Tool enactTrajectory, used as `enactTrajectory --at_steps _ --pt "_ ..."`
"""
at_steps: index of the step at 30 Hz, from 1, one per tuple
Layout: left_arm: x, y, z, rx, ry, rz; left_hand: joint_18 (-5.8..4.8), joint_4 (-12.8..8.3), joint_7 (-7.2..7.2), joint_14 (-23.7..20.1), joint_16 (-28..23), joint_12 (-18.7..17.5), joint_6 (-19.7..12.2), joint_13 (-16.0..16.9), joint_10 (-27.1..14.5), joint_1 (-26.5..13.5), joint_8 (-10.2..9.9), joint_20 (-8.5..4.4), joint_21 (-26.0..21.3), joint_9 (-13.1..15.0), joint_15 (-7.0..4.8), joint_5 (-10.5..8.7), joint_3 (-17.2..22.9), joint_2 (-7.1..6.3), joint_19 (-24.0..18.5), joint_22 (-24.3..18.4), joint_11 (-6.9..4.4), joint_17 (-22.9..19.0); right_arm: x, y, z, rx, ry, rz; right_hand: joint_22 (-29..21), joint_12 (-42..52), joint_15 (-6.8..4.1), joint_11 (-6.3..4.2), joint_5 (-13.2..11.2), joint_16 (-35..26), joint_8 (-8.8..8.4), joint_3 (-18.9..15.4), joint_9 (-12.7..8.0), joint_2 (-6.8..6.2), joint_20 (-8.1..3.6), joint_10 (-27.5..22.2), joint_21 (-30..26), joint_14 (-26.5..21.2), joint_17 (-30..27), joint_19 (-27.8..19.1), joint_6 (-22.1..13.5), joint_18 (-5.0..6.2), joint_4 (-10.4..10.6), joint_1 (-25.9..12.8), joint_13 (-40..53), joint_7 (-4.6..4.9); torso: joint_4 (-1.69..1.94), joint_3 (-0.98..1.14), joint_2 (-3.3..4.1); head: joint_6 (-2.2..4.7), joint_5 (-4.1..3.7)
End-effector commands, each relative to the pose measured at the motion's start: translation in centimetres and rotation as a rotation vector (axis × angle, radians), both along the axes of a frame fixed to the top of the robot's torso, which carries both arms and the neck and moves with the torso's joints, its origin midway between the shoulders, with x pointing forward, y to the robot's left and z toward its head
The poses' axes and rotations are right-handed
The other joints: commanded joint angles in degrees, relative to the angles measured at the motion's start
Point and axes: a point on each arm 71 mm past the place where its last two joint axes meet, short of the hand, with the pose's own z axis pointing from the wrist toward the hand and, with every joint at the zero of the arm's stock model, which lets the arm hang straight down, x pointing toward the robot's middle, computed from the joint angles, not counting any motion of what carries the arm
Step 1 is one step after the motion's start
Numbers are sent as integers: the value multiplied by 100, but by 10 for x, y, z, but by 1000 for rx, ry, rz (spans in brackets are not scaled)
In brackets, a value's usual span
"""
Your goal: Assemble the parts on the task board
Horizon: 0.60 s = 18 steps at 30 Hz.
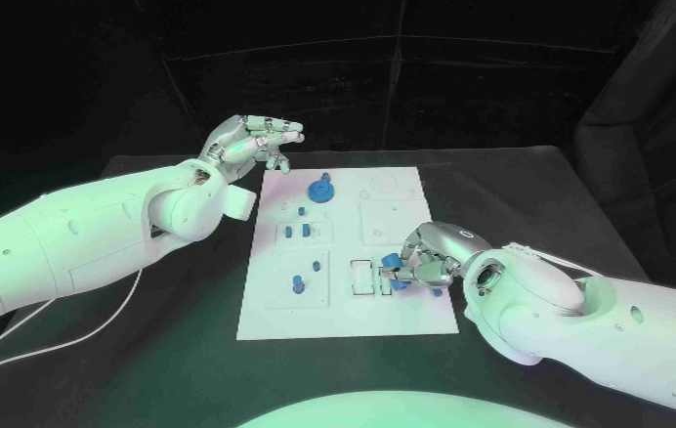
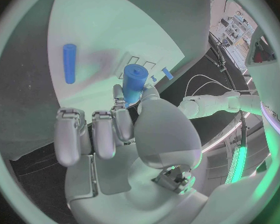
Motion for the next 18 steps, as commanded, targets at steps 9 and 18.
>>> enactTrajectory --at_steps 9,18 --pt "0 -4 1 -10 3 -20 76 -7 5 -40 -13 15 -46 -10 -49 -14 27 -21 -28 -4 -14 23 2 6 -27 -11 17 -7 5 20 -8 11 78 14 1063 -164 -99 -139 -147 -14 127 -214 120 203 -98 10 23 378 331 265 256 -43 -3 -240 -78 -111 -3 -4 7 -18 49" --pt "0 -6 1 -11 5 -24 75 -5 8 -40 -12 17 -52 -11 -54 -24 28 -20 -29 -5 -12 23 -1 0 -26 -12 19 -8 9 31 -11 10 78 10 1055 -215 -120 -161 -219 -30 148 -315 167 190 -121 15 16 373 310 258 298 -41 -4 -311 -99 -136 -4 1 5 -11 69"
